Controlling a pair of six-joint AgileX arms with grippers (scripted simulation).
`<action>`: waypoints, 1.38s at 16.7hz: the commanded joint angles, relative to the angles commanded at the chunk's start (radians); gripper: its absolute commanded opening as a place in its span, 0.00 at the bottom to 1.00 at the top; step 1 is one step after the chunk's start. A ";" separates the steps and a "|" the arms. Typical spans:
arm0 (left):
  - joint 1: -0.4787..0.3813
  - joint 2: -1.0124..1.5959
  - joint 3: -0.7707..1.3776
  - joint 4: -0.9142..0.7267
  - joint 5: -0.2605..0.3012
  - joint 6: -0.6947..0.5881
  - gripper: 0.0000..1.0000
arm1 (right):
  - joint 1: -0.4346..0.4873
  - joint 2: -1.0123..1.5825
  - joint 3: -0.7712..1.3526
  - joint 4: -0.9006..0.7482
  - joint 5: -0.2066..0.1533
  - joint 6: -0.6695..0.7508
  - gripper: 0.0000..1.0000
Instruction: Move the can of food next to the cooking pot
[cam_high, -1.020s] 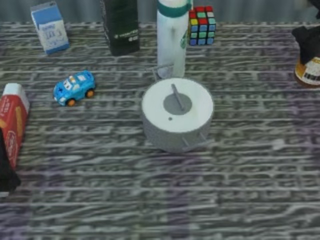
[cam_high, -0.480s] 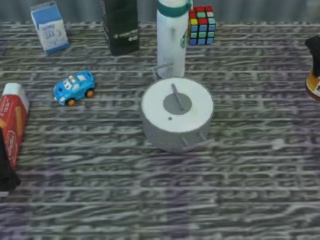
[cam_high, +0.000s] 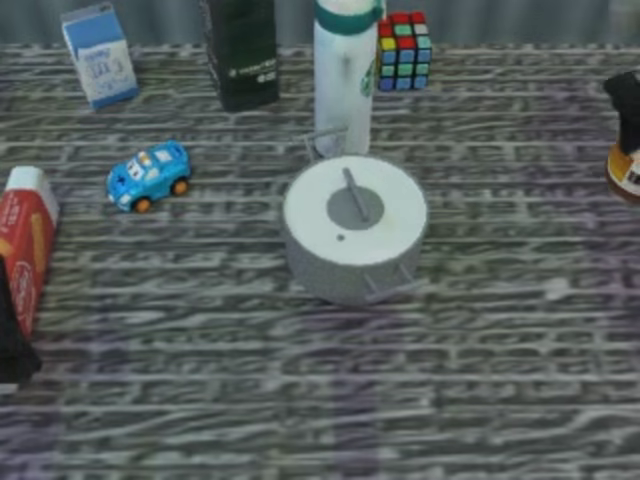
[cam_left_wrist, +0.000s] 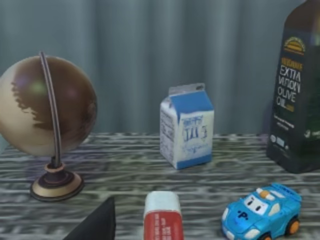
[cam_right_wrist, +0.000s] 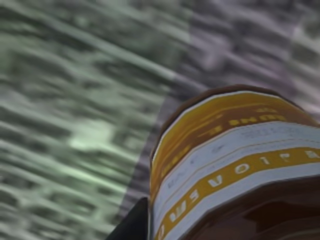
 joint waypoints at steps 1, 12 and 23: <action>0.000 0.000 0.000 0.000 0.000 0.000 1.00 | 0.013 0.001 -0.008 0.010 0.004 0.033 0.00; 0.000 0.000 0.000 0.000 0.000 0.000 1.00 | 0.234 0.014 -0.159 0.172 0.060 0.636 0.00; 0.000 0.000 0.000 0.000 0.000 0.000 1.00 | 0.244 0.047 -0.270 0.325 0.063 0.661 0.00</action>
